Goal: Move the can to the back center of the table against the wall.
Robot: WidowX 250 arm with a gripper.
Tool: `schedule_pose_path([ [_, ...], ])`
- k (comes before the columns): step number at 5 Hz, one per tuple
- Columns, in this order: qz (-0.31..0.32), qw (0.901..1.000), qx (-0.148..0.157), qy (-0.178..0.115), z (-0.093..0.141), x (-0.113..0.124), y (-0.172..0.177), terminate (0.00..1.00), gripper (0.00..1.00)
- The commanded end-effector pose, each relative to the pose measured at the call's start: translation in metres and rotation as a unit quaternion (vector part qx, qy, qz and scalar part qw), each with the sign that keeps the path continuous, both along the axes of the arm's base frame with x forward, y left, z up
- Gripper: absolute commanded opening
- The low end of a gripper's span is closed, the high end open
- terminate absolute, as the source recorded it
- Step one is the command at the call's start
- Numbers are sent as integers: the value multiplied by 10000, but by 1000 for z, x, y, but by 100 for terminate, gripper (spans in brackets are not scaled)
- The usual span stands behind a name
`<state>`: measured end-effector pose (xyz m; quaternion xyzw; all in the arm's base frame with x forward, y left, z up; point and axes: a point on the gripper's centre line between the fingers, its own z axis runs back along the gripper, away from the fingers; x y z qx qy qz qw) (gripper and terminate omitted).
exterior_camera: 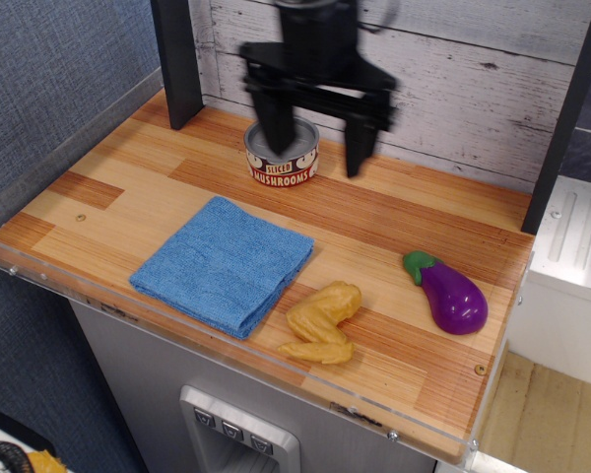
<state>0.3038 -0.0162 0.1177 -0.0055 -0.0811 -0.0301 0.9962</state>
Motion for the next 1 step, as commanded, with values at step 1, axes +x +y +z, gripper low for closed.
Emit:
schedule_pose_path([
  [1,-353,9988,-8,-325,23,0,-19,100,100],
])
